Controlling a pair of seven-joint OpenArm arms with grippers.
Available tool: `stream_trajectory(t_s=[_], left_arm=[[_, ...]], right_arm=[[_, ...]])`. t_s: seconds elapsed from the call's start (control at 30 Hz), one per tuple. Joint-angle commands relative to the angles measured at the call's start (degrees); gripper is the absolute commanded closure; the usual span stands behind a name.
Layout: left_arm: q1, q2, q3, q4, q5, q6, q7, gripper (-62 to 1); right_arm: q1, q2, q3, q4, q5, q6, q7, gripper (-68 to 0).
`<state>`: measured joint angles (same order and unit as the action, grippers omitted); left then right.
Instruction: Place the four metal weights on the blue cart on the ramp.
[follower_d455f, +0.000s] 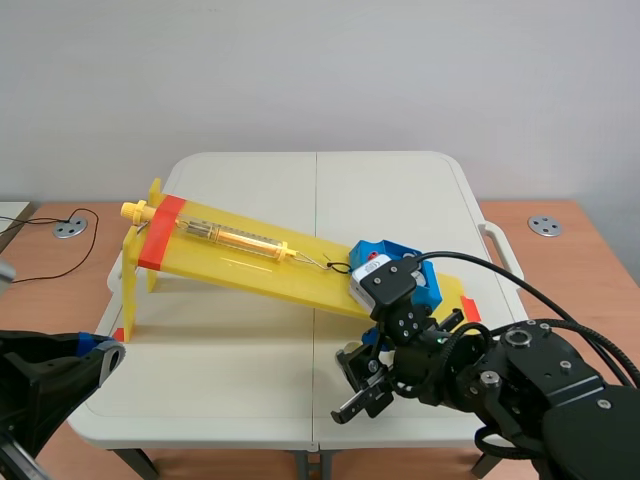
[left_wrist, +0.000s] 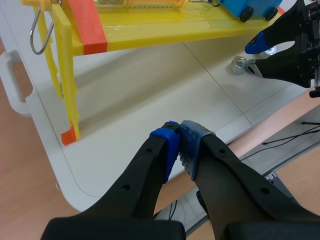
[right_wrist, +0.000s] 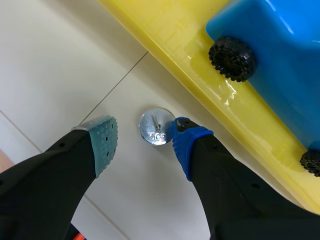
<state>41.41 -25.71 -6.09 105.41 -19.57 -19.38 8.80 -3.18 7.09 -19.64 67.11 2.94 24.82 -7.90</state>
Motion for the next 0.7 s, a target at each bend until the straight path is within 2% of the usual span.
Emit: stream_trajectory(t_s=[0.0, 0.1, 0.67], left_arm=[[0.33, 1.07, -0.90, 4.13, -3.19, -1.40, -5.09, -2.8], [0.33, 1.07, -0.90, 4.13, -3.19, -1.40, -5.09, -2.8], [0.31, 1.07, -0.90, 4.13, -3.34, -1.42, -5.11, -2.8]], right_arm=[[4.96, -1.40, -0.52, 3.52, 1.25, -2.64, 8.46, -25.7], [4.96, -1.73, -0.68, 3.50, -0.02, -2.99, 9.20, -25.7], [6.21, -3.15, -0.70, -0.44, 0.00, -2.97, 10.27, -25.7]])
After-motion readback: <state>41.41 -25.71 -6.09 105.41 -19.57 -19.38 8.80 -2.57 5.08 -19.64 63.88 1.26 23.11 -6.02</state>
